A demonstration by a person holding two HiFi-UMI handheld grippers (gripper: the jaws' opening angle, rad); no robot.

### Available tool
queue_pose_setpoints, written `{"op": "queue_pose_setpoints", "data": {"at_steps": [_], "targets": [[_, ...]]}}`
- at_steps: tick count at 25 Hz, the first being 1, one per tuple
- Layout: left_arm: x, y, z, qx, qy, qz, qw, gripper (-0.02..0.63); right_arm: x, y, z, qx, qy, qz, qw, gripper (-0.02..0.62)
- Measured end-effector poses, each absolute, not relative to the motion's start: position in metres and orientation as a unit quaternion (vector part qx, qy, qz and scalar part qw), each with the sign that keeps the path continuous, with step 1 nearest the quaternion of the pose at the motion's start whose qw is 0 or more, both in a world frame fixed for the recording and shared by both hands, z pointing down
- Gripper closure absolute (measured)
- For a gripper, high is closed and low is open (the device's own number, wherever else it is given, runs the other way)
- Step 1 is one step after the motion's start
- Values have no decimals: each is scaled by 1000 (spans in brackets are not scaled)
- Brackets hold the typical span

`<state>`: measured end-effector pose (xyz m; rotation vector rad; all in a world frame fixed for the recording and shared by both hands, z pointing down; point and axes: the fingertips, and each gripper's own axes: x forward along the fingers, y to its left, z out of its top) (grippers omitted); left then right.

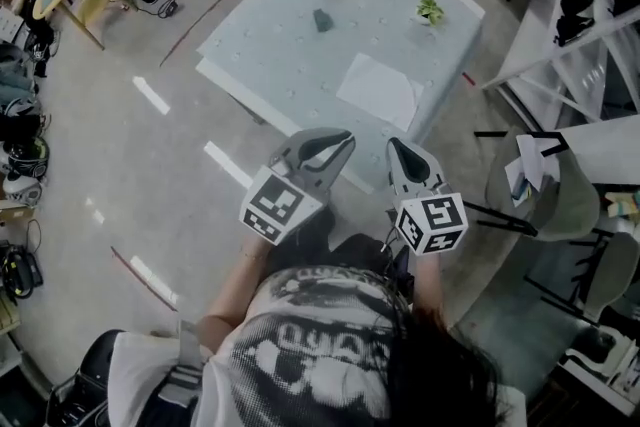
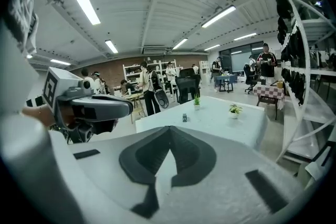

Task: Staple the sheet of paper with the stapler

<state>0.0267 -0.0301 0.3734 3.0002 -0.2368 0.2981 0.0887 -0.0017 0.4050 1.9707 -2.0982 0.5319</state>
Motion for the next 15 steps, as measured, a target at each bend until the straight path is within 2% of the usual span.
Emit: {"op": "queue_pose_setpoints", "data": {"at_steps": [15], "targets": [[18,-55,399,986,-78,104,102,586,115,-36,446,668,-693,230,145,595]]}}
